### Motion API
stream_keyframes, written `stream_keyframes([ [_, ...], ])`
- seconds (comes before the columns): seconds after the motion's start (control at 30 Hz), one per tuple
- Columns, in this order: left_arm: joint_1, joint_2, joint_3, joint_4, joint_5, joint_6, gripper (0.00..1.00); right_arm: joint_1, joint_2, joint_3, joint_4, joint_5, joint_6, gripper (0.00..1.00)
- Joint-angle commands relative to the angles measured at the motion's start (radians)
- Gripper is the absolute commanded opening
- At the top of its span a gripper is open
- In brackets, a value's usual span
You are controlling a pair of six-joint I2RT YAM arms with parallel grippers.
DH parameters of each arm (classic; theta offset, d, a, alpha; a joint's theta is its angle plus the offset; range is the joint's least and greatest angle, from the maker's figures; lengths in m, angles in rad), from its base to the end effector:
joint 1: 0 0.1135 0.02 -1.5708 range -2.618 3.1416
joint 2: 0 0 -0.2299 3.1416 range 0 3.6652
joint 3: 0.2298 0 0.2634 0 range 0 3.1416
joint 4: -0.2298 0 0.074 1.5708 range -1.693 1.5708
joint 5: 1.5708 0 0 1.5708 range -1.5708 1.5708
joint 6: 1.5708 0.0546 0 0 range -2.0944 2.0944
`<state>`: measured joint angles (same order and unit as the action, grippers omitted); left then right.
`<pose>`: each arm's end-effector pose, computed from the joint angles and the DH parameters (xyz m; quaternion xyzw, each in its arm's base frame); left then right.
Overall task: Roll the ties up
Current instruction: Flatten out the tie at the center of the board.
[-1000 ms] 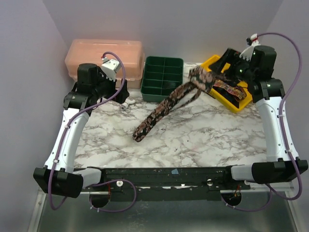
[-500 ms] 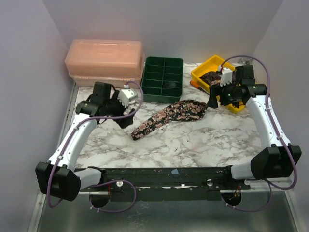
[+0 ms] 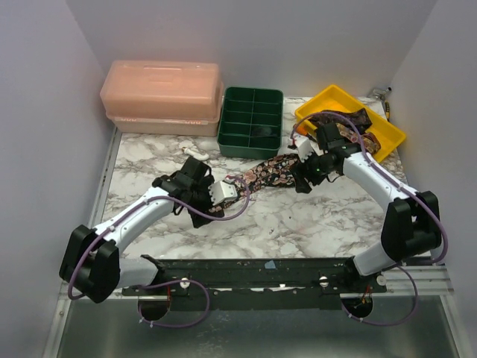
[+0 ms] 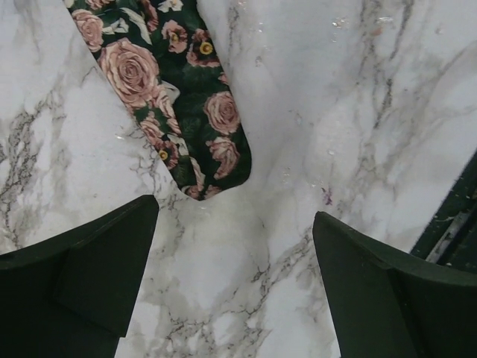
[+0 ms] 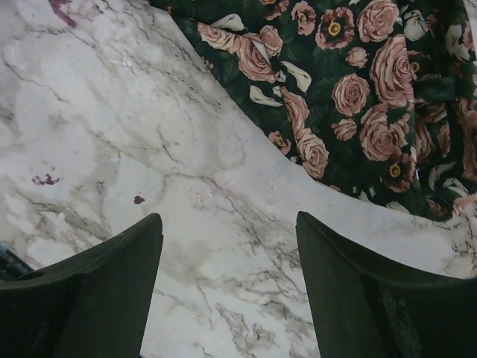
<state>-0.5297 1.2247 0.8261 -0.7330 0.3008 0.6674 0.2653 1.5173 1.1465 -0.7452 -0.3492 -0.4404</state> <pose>0.2121 -0.1430 0.1713 0.5707 0.7788 -0.1311 0.2249 0.3073 0.1029 0.1935 -0.3683 0.8868 0.1492 0.2360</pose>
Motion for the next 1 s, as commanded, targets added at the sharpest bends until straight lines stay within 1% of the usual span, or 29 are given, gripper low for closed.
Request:
stream_keyframes([
  [0.0,-0.023,0.079,0.009,0.164,-0.128,0.0,0.9,0.031,0.045,-0.064,0.16,0.115,-0.068,0.74],
  [0.13,-0.033,0.163,0.056,0.197,-0.169,-0.043,0.78,0.072,0.075,-0.124,0.266,0.199,-0.115,0.74],
  [0.2,-0.033,0.199,0.073,0.204,-0.18,-0.057,0.71,0.089,0.099,-0.147,0.32,0.252,-0.123,0.75],
  [0.27,-0.032,0.232,0.086,0.195,-0.186,-0.054,0.57,0.099,0.122,-0.168,0.383,0.326,-0.123,0.74],
  [0.3,-0.031,0.246,0.091,0.188,-0.194,-0.052,0.48,0.102,0.132,-0.176,0.418,0.39,-0.124,0.74],
  [0.33,-0.028,0.25,0.096,0.175,-0.194,-0.052,0.44,0.106,0.144,-0.186,0.446,0.433,-0.124,0.74],
  [0.4,-0.013,0.239,0.1,0.153,-0.165,-0.058,0.38,0.12,0.182,-0.183,0.464,0.508,-0.121,0.71],
  [0.5,0.01,0.219,0.102,0.13,-0.137,-0.066,0.34,0.134,0.223,-0.18,0.457,0.506,-0.098,0.68],
  [0.57,0.028,0.215,0.101,0.123,-0.128,-0.066,0.3,0.135,0.249,-0.177,0.45,0.458,-0.076,0.59],
  [0.6,0.039,0.215,0.1,0.118,-0.126,-0.065,0.26,0.135,0.265,-0.163,0.427,0.429,-0.055,0.51],
  [0.63,0.048,0.217,0.102,0.111,-0.121,-0.063,0.22,0.135,0.283,-0.148,0.406,0.407,-0.044,0.41],
  [0.67,0.059,0.218,0.103,0.108,-0.122,-0.064,0.18,0.135,0.293,-0.136,0.382,0.381,-0.034,0.26],
  [0.7,0.069,0.218,0.106,0.102,-0.12,-0.065,0.15,0.134,0.299,-0.124,0.361,0.358,-0.025,0.09],
  [0.73,0.084,0.216,0.111,0.094,-0.115,-0.063,0.1,0.135,0.296,-0.118,0.34,0.337,-0.026,0.01],
  [0.8,0.105,0.204,0.116,0.078,-0.113,-0.055,0.02,0.134,0.26,-0.116,0.311,0.296,-0.023,0.0],
  [0.83,0.117,0.196,0.119,0.072,-0.114,-0.047,0.0,0.134,0.222,-0.118,0.289,0.278,-0.03,0.0],
  [0.97,0.167,0.145,0.114,0.039,-0.103,0.009,0.0,0.12,0.024,-0.123,0.186,0.149,-0.022,0.0],
])
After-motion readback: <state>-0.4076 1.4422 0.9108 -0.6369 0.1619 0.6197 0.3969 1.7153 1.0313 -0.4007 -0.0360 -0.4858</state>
